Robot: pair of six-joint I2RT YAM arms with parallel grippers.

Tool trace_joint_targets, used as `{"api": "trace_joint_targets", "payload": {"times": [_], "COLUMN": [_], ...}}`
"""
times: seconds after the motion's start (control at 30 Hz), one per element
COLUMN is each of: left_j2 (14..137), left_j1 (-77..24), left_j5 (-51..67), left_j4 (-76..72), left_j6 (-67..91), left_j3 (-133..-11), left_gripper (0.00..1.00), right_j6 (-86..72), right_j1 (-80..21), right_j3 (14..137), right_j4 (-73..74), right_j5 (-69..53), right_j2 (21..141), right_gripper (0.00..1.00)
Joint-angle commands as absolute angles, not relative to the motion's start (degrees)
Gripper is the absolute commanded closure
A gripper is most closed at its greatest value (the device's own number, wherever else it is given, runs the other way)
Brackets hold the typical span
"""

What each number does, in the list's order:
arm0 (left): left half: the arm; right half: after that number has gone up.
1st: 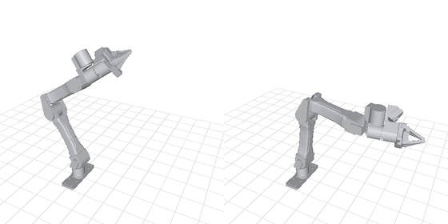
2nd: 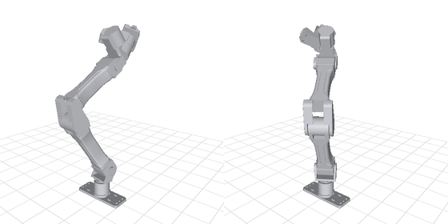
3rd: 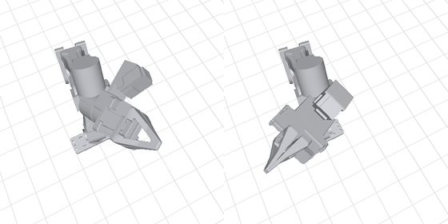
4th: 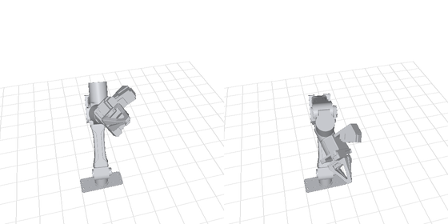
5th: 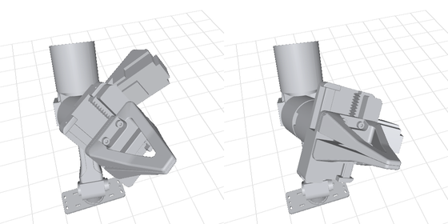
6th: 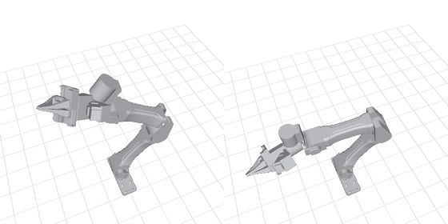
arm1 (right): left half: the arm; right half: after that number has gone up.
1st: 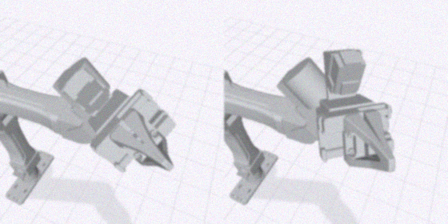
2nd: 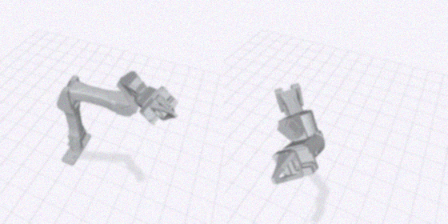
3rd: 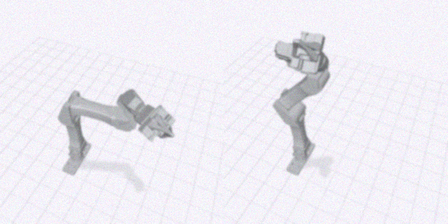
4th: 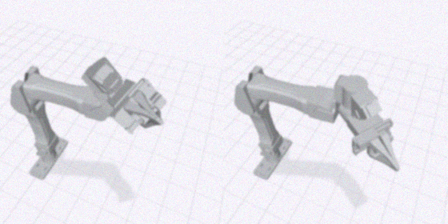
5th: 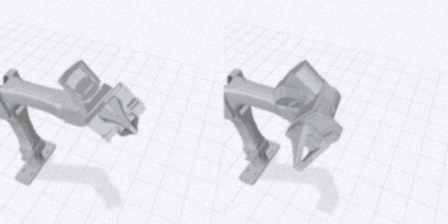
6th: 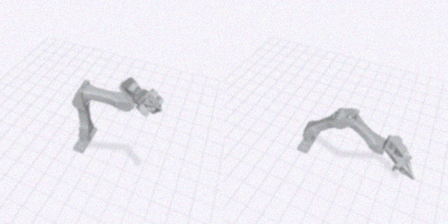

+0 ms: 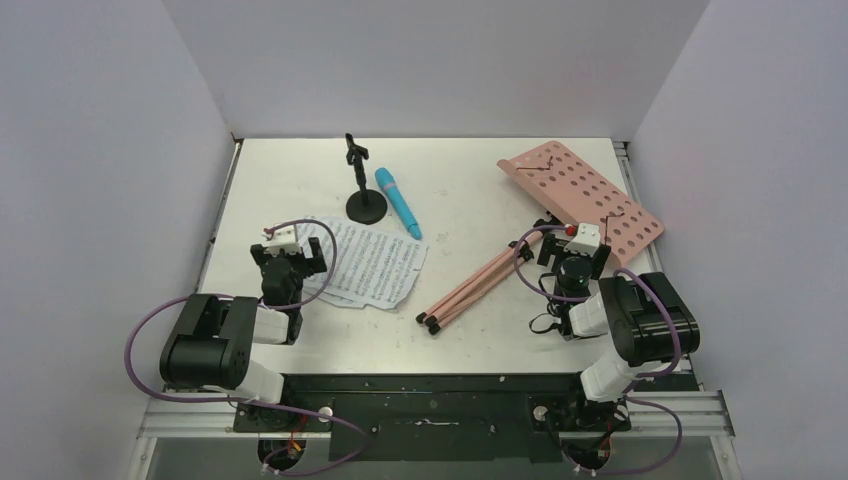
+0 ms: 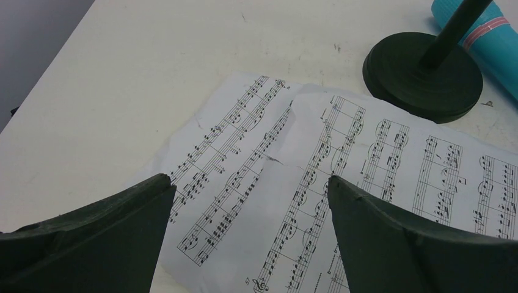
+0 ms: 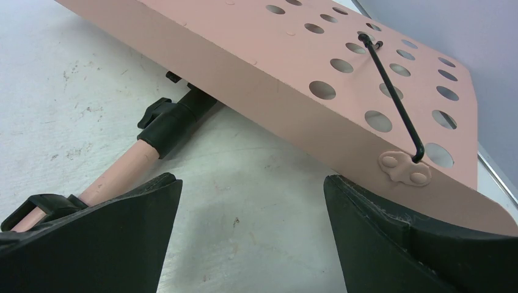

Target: Set up the instrument practice props

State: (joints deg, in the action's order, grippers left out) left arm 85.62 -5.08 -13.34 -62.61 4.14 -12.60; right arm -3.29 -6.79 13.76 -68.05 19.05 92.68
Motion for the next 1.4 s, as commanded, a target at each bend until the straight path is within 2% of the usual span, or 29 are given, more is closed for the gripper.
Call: {"api": "trace_joint_targets", "payload": {"times": [0.0,0.47,0.57,0.63,0.7,0.83,0.9,1.0,1.17,1.3,1.37], "left_j2": [84.1,83.7,77.1,68.1,62.7,56.8,54.1,49.9,43.5,47.1,52.1], "left_j1": [-4.8,-4.9,-7.7,-9.0,-9.1,-8.9,-8.9,-8.8,-6.0,-2.9,-2.7], "left_j5": [-12.2,-14.5,-23.5,-28.3,-28.3,-24.8,-18.2,-16.7,-13.8,-2.8,1.4], "left_j4": [-64.5,-64.6,-57.4,-44.2,-32.9,-17.1,-8.1,-4.3,3.9,5.7,6.2], "left_j6": [3.4,4.1,4.3,7.8,11.3,19.5,18.7,26.0,38.0,37.5,37.5], "left_j3": [-13.9,-13.8,-14.3,-17.8,-22.1,-28.9,-31.9,-31.5,-29.2,-31.5,-33.0], "left_gripper": [0.04,0.04,0.04,0.04,0.04,0.04,0.04,0.04,0.04,0.04,0.04], "right_j6": [-3.8,-3.1,-3.6,-7.4,-10.5,-16.5,-21.8,-29.1,-31.7,-40.1,-38.4], "right_j1": [-6.8,-7.2,-9.0,-9.1,-9.0,-8.8,-8.7,-7.9,-7.3,-7.2,-7.2], "right_j3": [14.2,14.5,20.9,25.5,27.5,27.9,29.7,32.9,30.4,29.8,29.0], "right_j4": [-70.6,-70.2,-52.6,-41.3,-34.5,-26.3,-18.9,-6.1,-1.2,8.1,8.1], "right_j5": [18.9,19.7,23.5,24.3,23.6,23.1,26.2,31.6,33.9,40.2,38.6], "right_j2": [92.6,91.6,83.8,79.6,75.4,66.2,62.6,58.4,50.9,45.4,43.3], "right_gripper": [0.1,0.1,0.1,0.1,0.1,0.1,0.1,0.1,0.1,0.1,0.1]}}
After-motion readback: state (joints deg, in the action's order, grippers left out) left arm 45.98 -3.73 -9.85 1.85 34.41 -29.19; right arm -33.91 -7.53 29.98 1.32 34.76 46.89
